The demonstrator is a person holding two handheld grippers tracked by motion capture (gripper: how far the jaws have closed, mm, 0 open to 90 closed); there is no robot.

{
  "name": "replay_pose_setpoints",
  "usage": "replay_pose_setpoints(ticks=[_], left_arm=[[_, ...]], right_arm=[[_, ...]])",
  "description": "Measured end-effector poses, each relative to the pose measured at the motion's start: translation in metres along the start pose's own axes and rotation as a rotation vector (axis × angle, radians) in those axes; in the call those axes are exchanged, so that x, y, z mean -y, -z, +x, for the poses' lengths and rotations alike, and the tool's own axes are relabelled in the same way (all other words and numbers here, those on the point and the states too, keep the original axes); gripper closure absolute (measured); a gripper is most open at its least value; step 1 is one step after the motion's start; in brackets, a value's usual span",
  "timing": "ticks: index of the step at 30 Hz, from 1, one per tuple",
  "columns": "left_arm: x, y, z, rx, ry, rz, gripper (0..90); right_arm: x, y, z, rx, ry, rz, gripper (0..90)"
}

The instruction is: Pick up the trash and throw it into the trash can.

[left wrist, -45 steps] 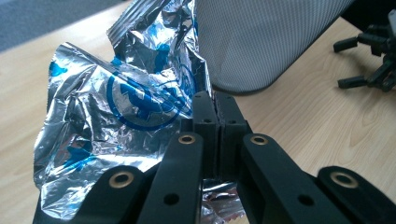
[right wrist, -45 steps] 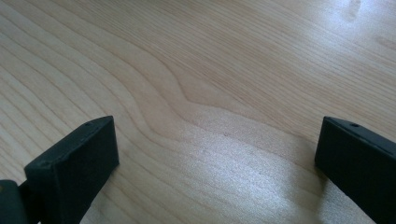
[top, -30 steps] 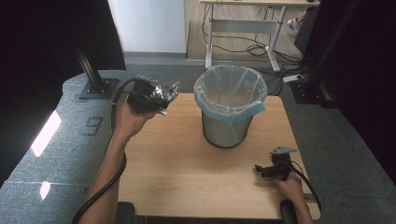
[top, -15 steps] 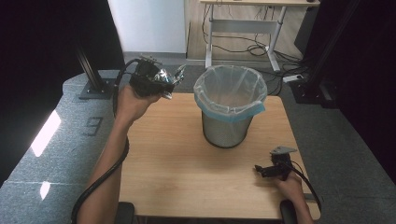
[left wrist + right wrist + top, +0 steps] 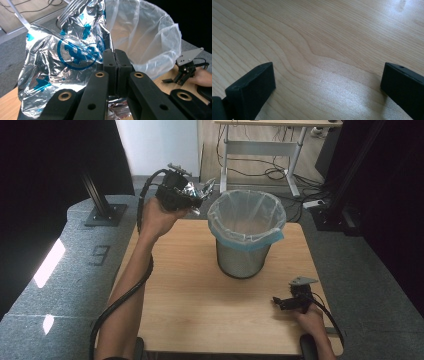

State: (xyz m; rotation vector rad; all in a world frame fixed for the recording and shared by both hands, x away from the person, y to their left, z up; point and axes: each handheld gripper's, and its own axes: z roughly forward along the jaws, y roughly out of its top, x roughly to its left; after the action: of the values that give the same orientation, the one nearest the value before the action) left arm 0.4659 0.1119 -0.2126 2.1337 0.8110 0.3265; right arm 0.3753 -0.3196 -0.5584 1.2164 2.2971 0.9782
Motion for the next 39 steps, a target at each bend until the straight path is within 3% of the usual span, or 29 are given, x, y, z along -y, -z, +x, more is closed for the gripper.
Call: replay_pose_setpoints(ticks=[7, 10, 13, 23, 30, 39], left_arm=[[-0.021, -0.022, -0.007, 0.05, -0.007, -0.011, 88.9], [-0.027, -0.028, -0.009, 0.051, -0.014, -0.01, 88.9], [-0.042, -0.042, -0.016, 0.064, -0.026, -0.012, 88.9], [-0.067, -0.082, -0.026, 0.092, -0.041, -0.01, 88.8], [-0.075, -0.114, -0.032, 0.121, -0.033, -0.01, 88.8], [-0.074, -0.159, -0.038, 0.103, -0.044, 0.05, 88.6]], right_arm=[[0.0, 0.0, 0.0, 0.0, 0.001, -0.001, 0.0], [0.0, 0.0, 0.0, -0.001, 0.001, -0.001, 0.0], [0.0, 0.0, 0.0, -0.001, 0.001, 0.0, 0.0], [-0.001, -0.001, 0.0, -0.003, 0.003, -0.001, 0.0], [-0.001, -0.001, 0.0, -0.006, 0.006, -0.001, 0.0], [-0.001, -0.001, 0.0, -0.008, 0.008, -0.002, 0.0]])
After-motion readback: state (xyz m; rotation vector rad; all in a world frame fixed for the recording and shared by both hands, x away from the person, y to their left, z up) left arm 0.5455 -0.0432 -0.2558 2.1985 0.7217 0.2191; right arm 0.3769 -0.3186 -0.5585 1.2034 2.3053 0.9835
